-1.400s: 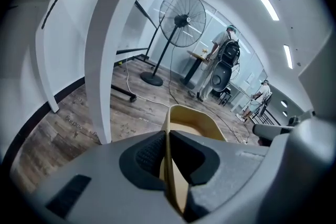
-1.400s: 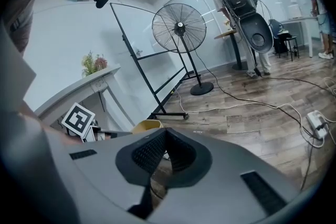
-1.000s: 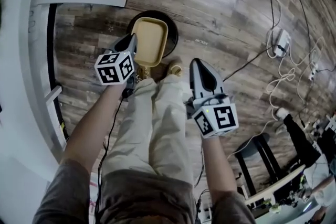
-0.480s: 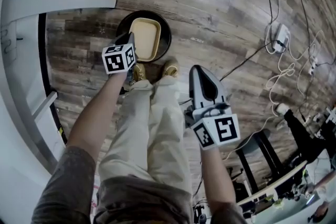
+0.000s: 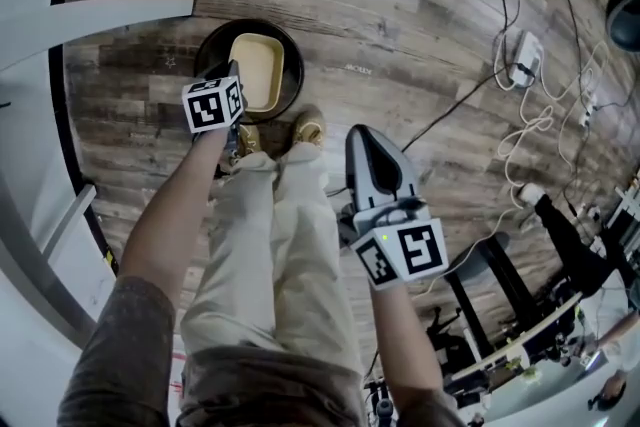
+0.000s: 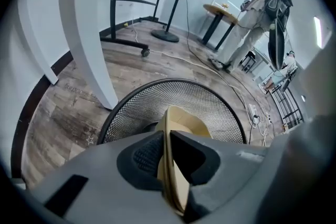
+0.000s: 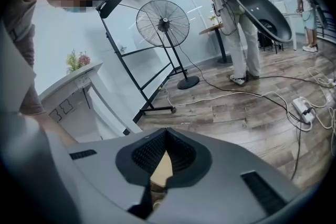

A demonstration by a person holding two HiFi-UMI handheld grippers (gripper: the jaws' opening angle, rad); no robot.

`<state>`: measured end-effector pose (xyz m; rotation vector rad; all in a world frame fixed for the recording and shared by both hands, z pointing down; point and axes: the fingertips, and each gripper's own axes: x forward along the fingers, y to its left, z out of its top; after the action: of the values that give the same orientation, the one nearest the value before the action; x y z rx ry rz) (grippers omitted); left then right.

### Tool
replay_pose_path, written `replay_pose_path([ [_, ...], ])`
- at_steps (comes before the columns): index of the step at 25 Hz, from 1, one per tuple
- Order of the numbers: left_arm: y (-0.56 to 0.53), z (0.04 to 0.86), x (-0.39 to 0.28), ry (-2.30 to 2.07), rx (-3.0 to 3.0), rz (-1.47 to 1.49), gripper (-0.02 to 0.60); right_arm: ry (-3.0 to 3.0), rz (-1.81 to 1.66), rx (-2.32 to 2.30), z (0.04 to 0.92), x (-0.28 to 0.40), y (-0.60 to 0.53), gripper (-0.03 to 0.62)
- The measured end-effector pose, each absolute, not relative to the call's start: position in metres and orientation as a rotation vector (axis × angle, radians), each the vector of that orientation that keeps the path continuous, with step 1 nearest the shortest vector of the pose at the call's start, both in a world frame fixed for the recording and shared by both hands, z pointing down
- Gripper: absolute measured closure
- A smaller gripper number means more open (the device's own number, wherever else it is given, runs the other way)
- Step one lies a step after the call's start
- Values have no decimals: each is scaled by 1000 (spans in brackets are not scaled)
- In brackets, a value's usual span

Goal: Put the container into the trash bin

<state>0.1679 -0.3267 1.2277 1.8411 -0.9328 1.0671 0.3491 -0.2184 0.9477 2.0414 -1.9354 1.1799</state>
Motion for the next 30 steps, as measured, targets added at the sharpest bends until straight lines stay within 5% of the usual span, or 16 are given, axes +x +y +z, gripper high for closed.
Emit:
replay_pose_path([
  [16,-317,1216,179,-802,1788,1010,366,-1933,1217,2065,948,344,-226,594],
  [30,-326,1071,182,-782,1892,926,350,-2011,1153,2054,862,323,-239,594],
])
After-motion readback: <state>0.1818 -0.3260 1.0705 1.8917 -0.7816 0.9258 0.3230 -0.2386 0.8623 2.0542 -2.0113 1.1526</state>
